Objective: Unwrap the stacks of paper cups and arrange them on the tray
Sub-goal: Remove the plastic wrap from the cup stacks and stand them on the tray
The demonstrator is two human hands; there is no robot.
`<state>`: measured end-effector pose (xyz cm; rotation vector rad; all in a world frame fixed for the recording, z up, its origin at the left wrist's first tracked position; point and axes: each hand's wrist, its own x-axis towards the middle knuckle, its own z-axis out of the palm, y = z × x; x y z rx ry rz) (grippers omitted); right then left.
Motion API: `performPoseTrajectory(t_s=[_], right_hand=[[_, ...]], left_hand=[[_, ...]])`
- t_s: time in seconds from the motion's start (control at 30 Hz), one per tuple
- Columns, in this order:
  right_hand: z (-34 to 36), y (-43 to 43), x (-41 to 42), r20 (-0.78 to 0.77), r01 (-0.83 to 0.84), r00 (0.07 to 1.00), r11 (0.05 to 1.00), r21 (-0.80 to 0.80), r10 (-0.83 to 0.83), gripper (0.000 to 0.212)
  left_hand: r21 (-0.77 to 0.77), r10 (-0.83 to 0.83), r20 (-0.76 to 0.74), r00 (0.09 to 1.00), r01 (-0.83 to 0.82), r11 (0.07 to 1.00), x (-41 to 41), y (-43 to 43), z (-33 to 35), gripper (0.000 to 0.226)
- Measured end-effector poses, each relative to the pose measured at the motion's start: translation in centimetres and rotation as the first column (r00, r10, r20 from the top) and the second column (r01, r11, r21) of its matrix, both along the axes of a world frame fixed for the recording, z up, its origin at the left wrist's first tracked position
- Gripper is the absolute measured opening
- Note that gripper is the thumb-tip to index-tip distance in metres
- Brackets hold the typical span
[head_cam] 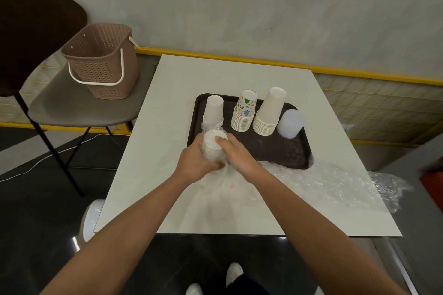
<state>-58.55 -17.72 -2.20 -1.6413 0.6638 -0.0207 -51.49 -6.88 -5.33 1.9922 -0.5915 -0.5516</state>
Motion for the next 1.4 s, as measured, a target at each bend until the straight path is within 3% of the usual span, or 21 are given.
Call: performPoseTrajectory(t_s=[0.17, 0.27, 0.5, 0.67, 0.77, 0.87, 1.03, 1.13, 1.3, 1.4], right_hand=[[-1.0, -0.5, -0.2, 0.027, 0.056, 0.998, 0.997, 0.055, -0.057, 0.048], [-1.7, -1.0, 0.0, -0.032, 0.131, 0.991, 0.988, 0.077, -0.128, 0.059], [-2.9, -1.5, 0.2, -0.203, 0.204, 0.962, 0.974, 0.094, -0.182, 0.066], [-2.7, -1.7, 0.4, -0.184, 0.179, 0.970, 0.978, 0.106, -0.158, 0.060], [-2.8, -1.5, 0.0, -0.161, 0.154, 0.978, 0.977, 0.145, -0.130, 0.067], [-2.5, -1.0, -0.3, -0.051, 0.110, 0.994, 0.966, 0.236, -0.101, 0.072], [-1.5, -0.8, -0.3, 0.252, 0.044, 0.963, 0.978, 0.204, -0.096, 0.095], [-0.7, -0.8, -0.2, 0.349, 0.075, 0.927, 0.980, 0.183, -0.136, 0.092], [0.0, -0.2, 0.1, 0.348, 0.132, 0.898, 0.919, 0.371, -0.269, 0.084], [0.4, 0.1, -0.1, 0.347, 0.112, 0.890, 0.882, 0.458, -0.294, 0.080]], left_hand=[[0.030, 0.009, 0.046, 0.999, -0.010, 0.999, 0.5, 0.1, 0.0, 0.073], [0.043, 0.047, 0.040, 0.998, -0.048, 0.998, 1.2, 0.3, 0.3, 0.078], [-0.076, 0.243, -0.232, 0.942, -0.266, 0.961, 3.3, 1.4, 1.1, 0.088], [-0.195, 0.218, -0.412, 0.885, -0.319, 0.927, 4.5, 1.9, 2.3, 0.054], [-0.281, 0.187, -0.507, 0.841, -0.367, 0.887, 5.1, 2.2, 3.0, 0.038], [-0.304, 0.197, -0.601, 0.775, -0.450, 0.840, 5.4, 2.0, 3.3, 0.029], [-0.260, 0.218, -0.688, 0.693, -0.516, 0.816, 5.4, 1.0, 3.1, 0.046], [-0.266, 0.198, -0.729, 0.655, -0.538, 0.800, 5.0, 0.5, 3.1, 0.058], [-0.490, -0.105, -0.784, 0.612, -0.506, 0.710, 3.6, -0.7, 3.2, 0.069], [-0.490, -0.095, -0.788, 0.608, -0.526, 0.695, 2.8, -1.8, 3.1, 0.083]])
